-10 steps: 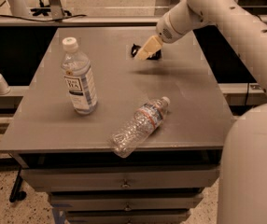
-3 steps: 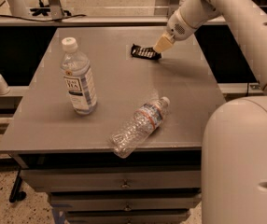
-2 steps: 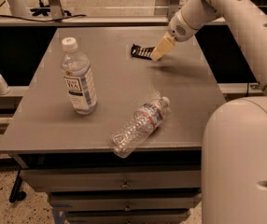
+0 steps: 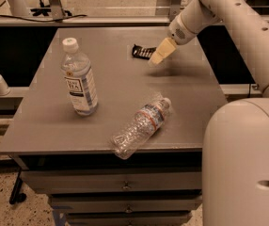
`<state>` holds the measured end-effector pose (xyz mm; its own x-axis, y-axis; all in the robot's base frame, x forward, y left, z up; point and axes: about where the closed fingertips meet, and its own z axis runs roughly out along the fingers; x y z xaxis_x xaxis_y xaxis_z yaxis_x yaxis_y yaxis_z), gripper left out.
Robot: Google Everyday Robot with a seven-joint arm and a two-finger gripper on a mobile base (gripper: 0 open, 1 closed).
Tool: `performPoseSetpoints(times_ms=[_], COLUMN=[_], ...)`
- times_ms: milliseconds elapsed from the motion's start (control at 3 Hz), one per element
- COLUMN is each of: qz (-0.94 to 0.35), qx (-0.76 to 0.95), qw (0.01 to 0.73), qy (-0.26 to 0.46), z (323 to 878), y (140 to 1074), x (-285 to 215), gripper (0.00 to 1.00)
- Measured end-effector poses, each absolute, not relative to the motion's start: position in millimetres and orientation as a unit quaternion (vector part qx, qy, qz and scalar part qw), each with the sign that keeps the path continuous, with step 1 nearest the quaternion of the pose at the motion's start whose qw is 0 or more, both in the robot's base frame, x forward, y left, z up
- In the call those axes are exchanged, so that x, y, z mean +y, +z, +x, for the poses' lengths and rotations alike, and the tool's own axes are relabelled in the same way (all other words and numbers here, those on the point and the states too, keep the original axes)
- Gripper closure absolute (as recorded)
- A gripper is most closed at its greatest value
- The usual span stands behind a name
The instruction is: Move rxbar chocolate near blue plastic bottle
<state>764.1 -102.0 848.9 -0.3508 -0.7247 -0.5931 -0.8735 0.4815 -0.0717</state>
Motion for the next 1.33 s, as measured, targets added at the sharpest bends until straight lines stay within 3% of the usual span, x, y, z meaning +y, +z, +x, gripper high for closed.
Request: performPoseSetpoints(times_ms=[333,1333], qz=[-0.484,-0.476], qx=[0.817,0.817], qw=[0.285,0.298], qy=[0.132,0.136], z=[767,767], y=[842,856], x=[-97,-94], gripper=[0.16,0.86])
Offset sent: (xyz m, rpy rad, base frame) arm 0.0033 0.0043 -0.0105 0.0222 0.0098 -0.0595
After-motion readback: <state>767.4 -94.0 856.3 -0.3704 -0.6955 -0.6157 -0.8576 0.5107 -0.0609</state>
